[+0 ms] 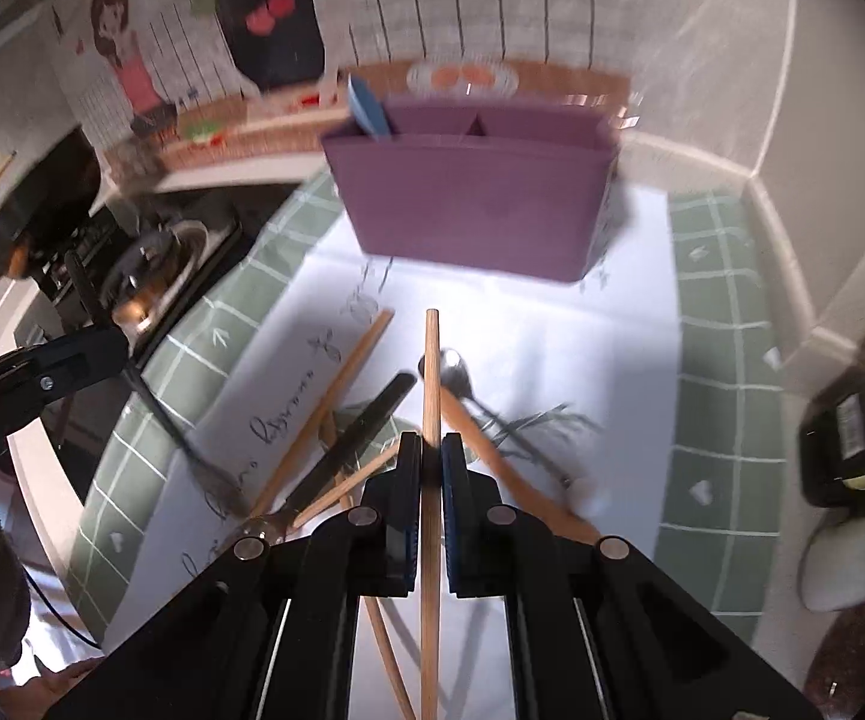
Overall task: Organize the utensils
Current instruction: 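Grasp a wooden chopstick with the right tool while the left tool holds the black spoon, then lift the chopstick with the right tool while the left tool lifts the black spoon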
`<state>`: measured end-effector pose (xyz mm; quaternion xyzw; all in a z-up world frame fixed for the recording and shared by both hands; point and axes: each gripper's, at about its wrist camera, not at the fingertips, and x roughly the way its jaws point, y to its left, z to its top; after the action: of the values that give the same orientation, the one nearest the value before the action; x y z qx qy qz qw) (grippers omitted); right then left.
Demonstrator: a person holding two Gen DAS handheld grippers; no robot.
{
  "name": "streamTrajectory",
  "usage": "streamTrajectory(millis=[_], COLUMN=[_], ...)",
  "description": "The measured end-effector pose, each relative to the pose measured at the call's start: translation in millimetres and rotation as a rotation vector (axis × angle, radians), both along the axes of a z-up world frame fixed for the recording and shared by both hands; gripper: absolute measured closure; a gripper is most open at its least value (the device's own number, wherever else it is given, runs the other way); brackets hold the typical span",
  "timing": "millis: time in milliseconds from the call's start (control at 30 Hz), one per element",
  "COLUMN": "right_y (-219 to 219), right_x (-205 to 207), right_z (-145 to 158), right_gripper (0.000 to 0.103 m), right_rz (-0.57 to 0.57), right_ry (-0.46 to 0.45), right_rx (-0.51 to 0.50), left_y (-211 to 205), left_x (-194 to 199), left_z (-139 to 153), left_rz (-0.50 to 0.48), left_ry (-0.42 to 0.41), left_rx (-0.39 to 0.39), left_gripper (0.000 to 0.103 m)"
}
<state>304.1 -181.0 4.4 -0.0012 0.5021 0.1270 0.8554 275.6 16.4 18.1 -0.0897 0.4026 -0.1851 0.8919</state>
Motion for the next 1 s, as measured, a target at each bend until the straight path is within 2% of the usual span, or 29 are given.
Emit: streamTrajectory(millis=[233, 400, 533, 700, 733, 833, 867, 933, 1000], right_y=[-7, -11, -14, -16, -16, -16, -16, -18, -17], right_x=[-9, -11, -10, -9, -9, -8, -7, -5, -3], right_z=[27, 40, 34, 23, 21, 12, 8, 4, -2], right_gripper=[0.097, 0.097, 0.097, 0.097, 0.097, 0.097, 0.097, 0.097, 0.097], right_rz=[-0.035, -0.048, -0.055, -0.056, -0.053, -0.042, -0.04, -0.039, -0.039], right_ry=[-0.074, -0.113, -0.094, -0.059, -0.052, -0.028, -0.018, -0.006, 0.013], right_rx=[-0.012, -0.024, -0.011, 0.001, 0.001, -0.004, 0.002, 0.019, 0.036], left_y=[-10, -14, -13, -16, -17, -22, -22, -23, -25], left_x=[-5, -5, 6, 16, 18, 20, 19, 21, 25], left_z=[28, 36, 25, -4, -10, -29, -35, -50, -68], left_rz=[-0.037, -0.053, -0.07, -0.097, -0.12, -0.206, -0.227, -0.273, -0.306], left_ry=[-0.081, -0.114, -0.057, 0.044, 0.062, 0.094, 0.099, 0.131, 0.182], left_rx=[0.011, 0.028, 0.017, 0.041, 0.056, 0.171, 0.201, 0.258, 0.322], left_gripper=[0.096, 0.098, 0.098, 0.094, 0.09, 0.058, 0.051, 0.045, 0.043])
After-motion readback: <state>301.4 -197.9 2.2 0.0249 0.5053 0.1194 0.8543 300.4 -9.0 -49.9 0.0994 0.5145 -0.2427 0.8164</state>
